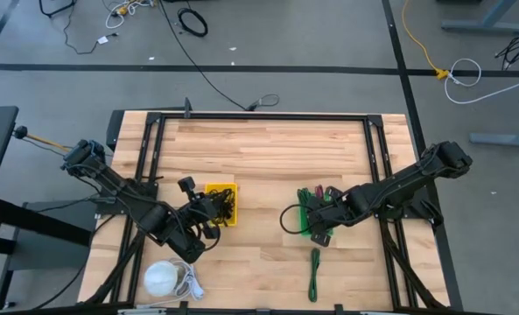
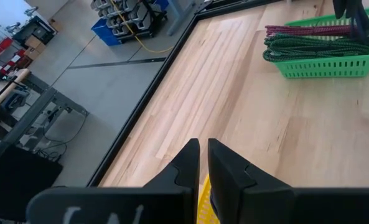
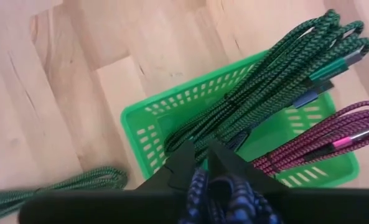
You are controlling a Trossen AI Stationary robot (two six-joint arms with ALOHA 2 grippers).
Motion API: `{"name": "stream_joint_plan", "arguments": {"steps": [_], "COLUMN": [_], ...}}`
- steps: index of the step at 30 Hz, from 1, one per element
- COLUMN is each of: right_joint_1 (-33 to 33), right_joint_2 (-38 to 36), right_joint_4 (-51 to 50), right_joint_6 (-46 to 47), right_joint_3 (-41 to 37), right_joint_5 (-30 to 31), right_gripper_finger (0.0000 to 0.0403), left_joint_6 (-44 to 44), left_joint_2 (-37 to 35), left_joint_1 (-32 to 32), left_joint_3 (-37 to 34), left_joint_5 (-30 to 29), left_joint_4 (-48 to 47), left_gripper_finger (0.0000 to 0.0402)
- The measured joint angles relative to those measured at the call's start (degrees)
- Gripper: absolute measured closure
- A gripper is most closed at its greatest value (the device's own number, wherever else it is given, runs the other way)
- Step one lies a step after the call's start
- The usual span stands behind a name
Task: Pick & Place USB Port
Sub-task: Put the black blue charger cable into the green bin
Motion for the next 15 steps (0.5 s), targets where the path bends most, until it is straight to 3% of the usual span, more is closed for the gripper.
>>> {"name": "stream_joint_plan", "arguments": {"steps": [6, 15], "right_joint_1": [0.0, 0.0], "right_joint_2": [0.0, 0.0], "right_joint_4": [-0.9, -1.7], "right_joint_6": [0.1, -0.5], "right_joint_3": [0.0, 0.0], "right_joint_5": [2.5, 6.5], "right_gripper_finger": [0.0333, 0.0255], "left_joint_6": [0.0, 0.0], "left_joint_2": [0.0, 0.0], "left_joint_1": [0.0, 0.0], "left_joint_3": [0.0, 0.0], "left_joint_5": [0.0, 0.0], "left_joint_4": [0.0, 0.0], "left_gripper_finger": [0.0365, 0.0365]}}
